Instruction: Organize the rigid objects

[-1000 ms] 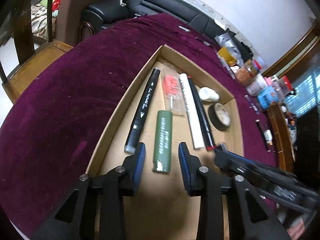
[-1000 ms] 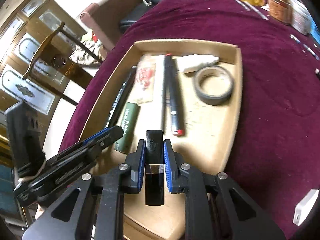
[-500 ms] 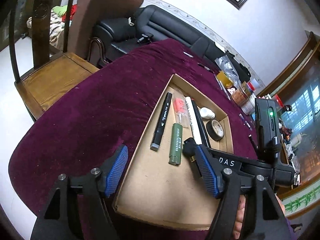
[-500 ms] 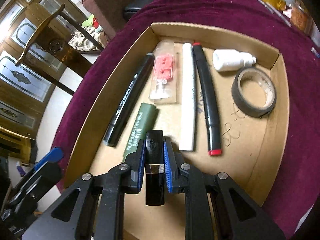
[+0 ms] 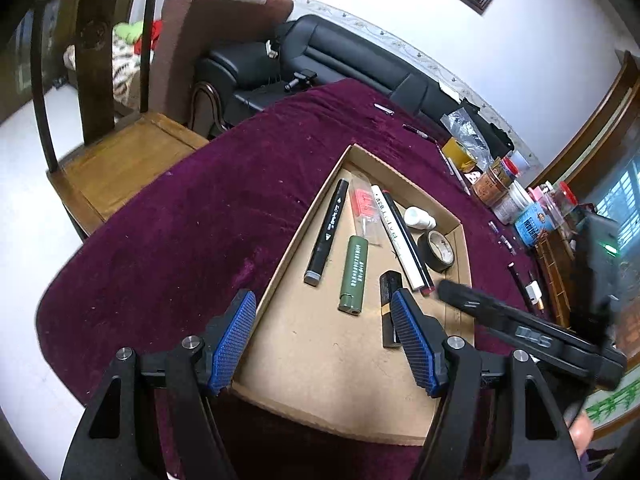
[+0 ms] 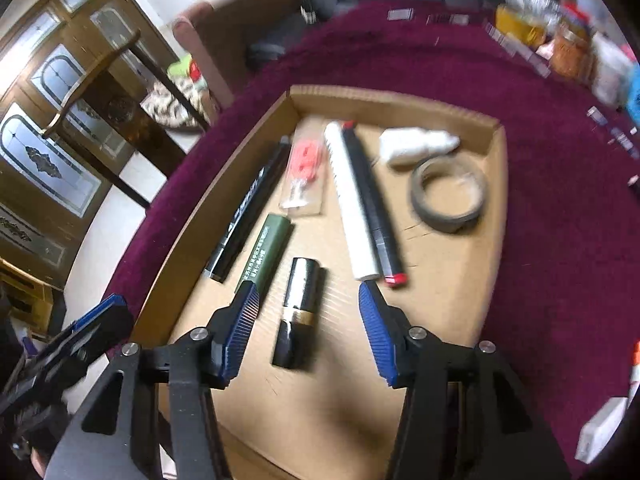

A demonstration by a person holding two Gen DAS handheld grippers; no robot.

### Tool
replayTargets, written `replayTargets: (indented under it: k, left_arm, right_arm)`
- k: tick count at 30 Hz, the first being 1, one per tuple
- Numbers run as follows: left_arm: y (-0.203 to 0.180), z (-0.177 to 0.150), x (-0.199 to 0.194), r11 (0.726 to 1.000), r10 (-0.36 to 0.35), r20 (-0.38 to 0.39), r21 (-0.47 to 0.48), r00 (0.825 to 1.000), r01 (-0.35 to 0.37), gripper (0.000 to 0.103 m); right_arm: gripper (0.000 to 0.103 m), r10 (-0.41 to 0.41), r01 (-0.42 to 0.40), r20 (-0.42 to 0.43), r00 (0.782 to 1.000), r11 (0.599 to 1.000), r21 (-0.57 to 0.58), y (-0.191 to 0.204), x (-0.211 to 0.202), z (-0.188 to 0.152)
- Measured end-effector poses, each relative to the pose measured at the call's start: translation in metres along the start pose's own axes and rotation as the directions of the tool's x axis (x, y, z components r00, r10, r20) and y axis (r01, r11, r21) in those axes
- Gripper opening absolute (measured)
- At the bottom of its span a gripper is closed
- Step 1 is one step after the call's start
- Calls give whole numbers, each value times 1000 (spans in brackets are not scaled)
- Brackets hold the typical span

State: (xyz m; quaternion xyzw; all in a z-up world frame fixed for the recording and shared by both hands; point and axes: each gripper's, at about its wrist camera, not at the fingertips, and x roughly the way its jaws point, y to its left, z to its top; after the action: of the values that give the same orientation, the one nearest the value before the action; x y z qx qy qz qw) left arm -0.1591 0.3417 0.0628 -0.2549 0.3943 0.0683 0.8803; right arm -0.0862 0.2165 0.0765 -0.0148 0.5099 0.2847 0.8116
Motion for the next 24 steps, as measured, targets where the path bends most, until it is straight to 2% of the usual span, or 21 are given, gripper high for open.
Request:
replayTargets:
  k: [4,7,11,13,15,19,22,24]
  left_arm:
    - [-25,-7,-8,998,14,29,62,999,-16,65]
    - [-48,-14,-11,993,-10,19,122,1000,7,65]
    - [-80,-26,-10,979,-29,-7,201,1000,30,65]
    - [-97,-34,-7,970,-37,-23,239,999,41,65]
    - [-115,-41,-4,960,-56,-46,274,997,66,65]
    - [-154,-60,6,933,-96,-109,337,989,128,65]
    - [-182,-75,14,912,-117,-163,374,980,171,65]
    - [-192,-81,18,905,-122,-190,382,974,188,65]
  right_arm:
    - [68,-66,64,162,985,998,14,-21,-49,-25]
    - [69,-145,140,250,957,989,39,-41,-78,-46]
    - [71,-256,237,312,915,967,99,-86,-115,-69]
    - [76,-325,291,324,888,945,150,-116,-133,-82]
    - [77,-391,332,316,865,916,224,-153,-148,-92]
    - [77,-464,361,283,839,865,348,-215,-169,-107]
    - [77,-498,374,254,829,831,411,-258,-177,-105]
    - [77,-486,351,244,839,827,440,-286,-177,-95]
